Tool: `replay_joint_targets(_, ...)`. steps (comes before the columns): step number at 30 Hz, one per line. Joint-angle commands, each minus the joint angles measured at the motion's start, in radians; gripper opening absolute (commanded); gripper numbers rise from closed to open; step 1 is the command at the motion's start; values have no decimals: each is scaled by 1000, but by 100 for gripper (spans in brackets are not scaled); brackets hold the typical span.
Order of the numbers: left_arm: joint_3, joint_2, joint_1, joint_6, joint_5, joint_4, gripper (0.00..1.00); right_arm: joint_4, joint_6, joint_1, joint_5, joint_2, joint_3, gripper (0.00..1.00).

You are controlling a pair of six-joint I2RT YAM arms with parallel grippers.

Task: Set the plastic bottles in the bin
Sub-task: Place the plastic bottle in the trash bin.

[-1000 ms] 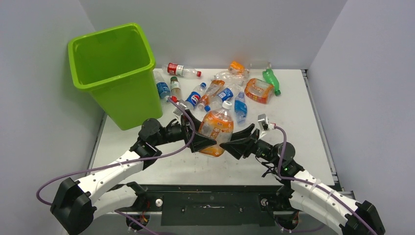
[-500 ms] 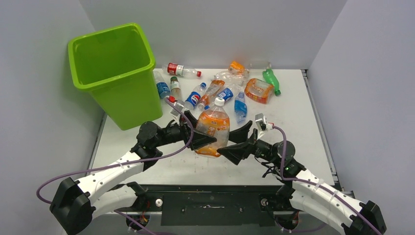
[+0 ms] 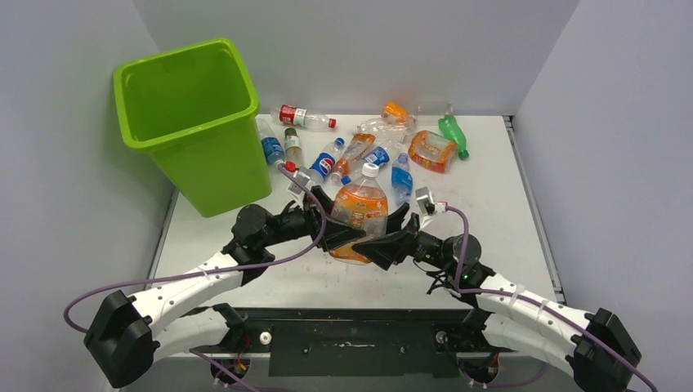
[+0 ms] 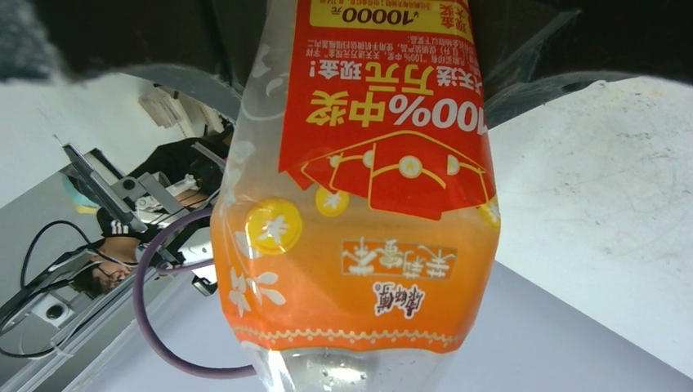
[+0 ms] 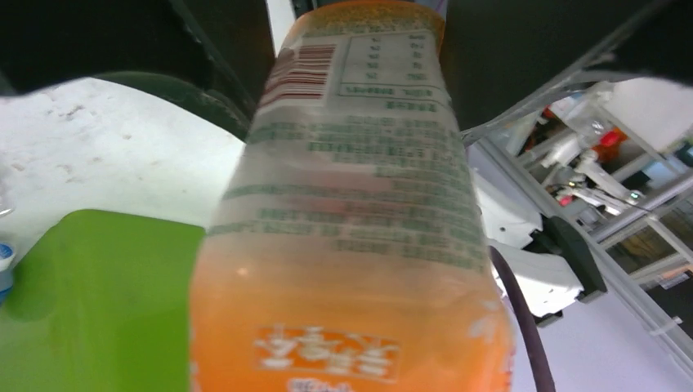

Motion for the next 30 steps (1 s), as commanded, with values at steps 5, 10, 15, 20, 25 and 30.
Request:
replay_joint_targets(5, 34, -80, -18, 72, -45, -50, 96, -146, -187, 33, 49, -31, 76, 33)
replay_joint_targets(10, 136, -246, 6, 291, -233, -356, 96, -554, -472, 76, 213, -162, 153, 30)
replay_joint_targets(15, 353, -280, 12, 469, -465, -646, 96, -574, -552, 161, 399, -174, 148, 27)
replay_joint_targets(20, 595, -163, 11, 533, -426, -864, 96, -595, -627, 292, 603, -143, 166, 27)
replay_joint_targets(25, 723, -53, 3, 556, -406, -1036, 96, -602, -687, 422, 799, -107, 197, 26)
replay_joint_targets(30, 691, -21, -16, 529, -441, -1067, 97, -550, -729, 509, 968, -77, 196, 25)
